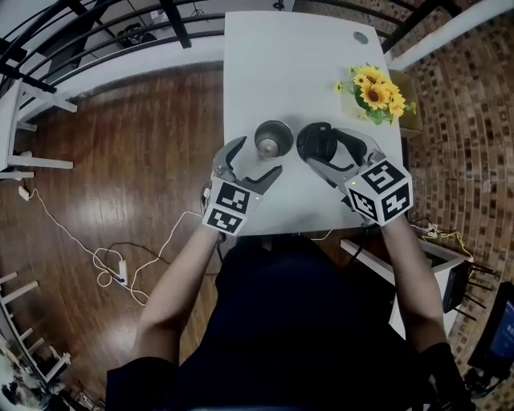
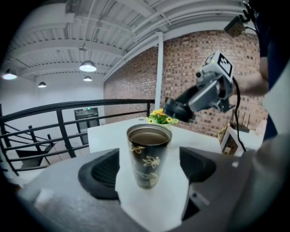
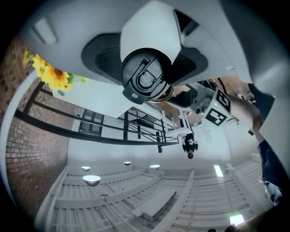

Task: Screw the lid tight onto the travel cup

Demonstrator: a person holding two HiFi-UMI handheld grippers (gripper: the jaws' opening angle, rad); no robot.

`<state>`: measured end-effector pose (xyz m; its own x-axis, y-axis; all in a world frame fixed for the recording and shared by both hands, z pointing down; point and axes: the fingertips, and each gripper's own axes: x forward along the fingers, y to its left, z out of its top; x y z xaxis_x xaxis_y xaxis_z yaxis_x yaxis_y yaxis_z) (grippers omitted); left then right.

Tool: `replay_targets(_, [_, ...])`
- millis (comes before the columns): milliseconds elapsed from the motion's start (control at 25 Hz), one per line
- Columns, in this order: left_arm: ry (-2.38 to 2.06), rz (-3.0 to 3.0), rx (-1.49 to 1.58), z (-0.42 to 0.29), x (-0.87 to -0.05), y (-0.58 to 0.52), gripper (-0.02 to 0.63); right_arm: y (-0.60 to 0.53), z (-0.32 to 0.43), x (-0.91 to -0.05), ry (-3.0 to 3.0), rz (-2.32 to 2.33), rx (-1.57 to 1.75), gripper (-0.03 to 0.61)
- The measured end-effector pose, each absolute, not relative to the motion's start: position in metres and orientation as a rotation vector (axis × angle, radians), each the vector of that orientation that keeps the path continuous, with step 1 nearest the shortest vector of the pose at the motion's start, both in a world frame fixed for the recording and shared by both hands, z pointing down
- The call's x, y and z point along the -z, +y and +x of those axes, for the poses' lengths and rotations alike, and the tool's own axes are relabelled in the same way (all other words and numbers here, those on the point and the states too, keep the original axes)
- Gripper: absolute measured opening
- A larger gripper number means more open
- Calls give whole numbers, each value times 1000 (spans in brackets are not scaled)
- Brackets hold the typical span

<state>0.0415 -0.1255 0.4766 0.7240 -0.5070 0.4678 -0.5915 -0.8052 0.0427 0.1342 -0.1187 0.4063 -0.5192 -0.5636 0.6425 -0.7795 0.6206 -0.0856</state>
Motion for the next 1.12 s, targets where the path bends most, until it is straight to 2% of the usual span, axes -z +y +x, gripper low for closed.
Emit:
replay_targets(160, [-798, 2800, -707, 71, -493, -138, 414, -133, 96, -382, -2323, 877, -383, 331])
replay_targets(360, [-767, 2829, -746, 78, -508, -144, 419, -147, 59, -403, -2234, 687, -262, 331])
replay_targets(960, [-716, 2838, -740, 83, -516, -149, 400, -146, 50, -437, -2094, 372, -314, 335])
replay_targets(1120, [-672, 2818, -749, 78, -514, -138, 399, -128, 40, -436, -2229, 366, -231, 417])
